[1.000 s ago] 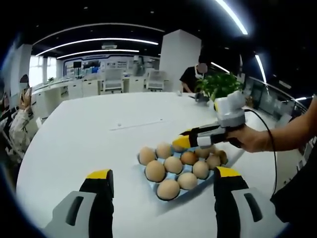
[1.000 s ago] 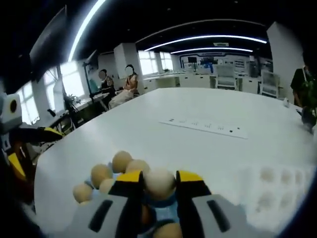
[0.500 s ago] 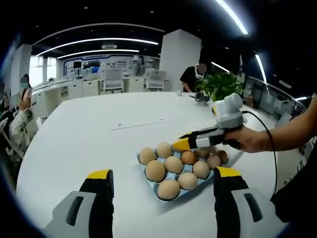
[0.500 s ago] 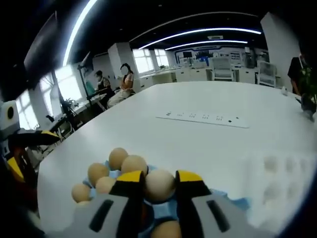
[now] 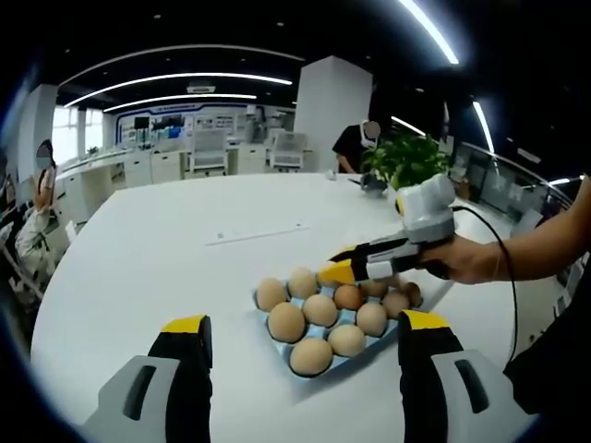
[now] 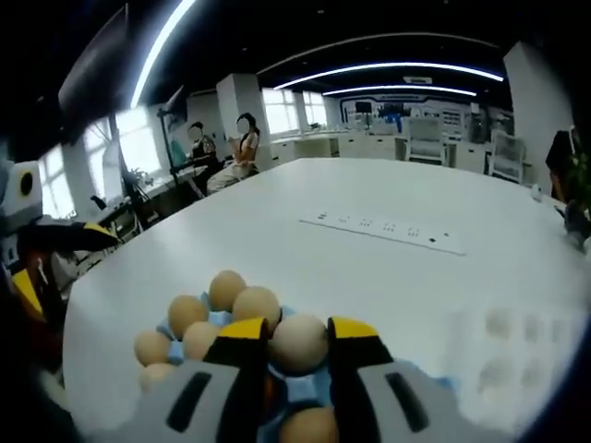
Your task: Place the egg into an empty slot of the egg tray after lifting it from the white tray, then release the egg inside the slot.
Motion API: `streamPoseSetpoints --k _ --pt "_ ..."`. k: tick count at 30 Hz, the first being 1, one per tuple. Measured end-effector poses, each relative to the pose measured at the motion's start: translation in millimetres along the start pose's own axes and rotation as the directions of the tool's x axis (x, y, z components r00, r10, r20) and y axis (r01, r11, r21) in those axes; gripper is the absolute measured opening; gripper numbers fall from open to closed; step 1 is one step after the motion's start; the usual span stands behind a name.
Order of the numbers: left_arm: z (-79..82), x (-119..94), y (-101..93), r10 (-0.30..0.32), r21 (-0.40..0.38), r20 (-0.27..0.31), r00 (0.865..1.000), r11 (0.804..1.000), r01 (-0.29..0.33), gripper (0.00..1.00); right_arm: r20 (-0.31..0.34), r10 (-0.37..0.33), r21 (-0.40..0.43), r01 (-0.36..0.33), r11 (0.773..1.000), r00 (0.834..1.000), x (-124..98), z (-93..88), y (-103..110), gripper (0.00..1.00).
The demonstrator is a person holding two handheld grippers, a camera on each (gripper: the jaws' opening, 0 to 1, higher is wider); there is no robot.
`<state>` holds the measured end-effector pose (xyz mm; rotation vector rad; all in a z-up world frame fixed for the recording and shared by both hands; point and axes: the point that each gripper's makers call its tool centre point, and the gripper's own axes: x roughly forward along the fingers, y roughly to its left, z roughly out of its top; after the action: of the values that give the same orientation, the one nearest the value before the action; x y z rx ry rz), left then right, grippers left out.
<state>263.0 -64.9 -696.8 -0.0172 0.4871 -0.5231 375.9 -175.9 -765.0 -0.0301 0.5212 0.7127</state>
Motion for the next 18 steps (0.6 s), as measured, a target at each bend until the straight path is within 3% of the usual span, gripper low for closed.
streamPoseSetpoints --k 6,12,15,18 --pt "1.9 1.5 -1.7 -0.005 0.003 0.003 1.000 1.000 0.005 0.82 -0.007 0.000 0.045 0.000 0.999 1.000 -9.1 -4.8 -6.9 0.25" --pt "2.3 0.9 -0.6 -0.001 -0.001 0.006 1.000 1.000 0.001 0.82 -0.002 -0.010 0.018 0.010 1.000 1.000 -26.5 -8.5 -12.1 0.25" --pt "0.7 1.3 -0.9 -0.003 0.001 0.000 1.000 1.000 0.003 0.83 0.018 -0.057 0.039 0.056 0.998 0.998 -39.3 -8.1 -28.0 0.25" --pt "1.3 2.0 -1.9 -0.006 -0.006 0.003 1.000 1.000 0.006 0.83 0.030 -0.159 0.031 0.158 0.987 0.987 -59.7 -13.2 -59.9 0.24"
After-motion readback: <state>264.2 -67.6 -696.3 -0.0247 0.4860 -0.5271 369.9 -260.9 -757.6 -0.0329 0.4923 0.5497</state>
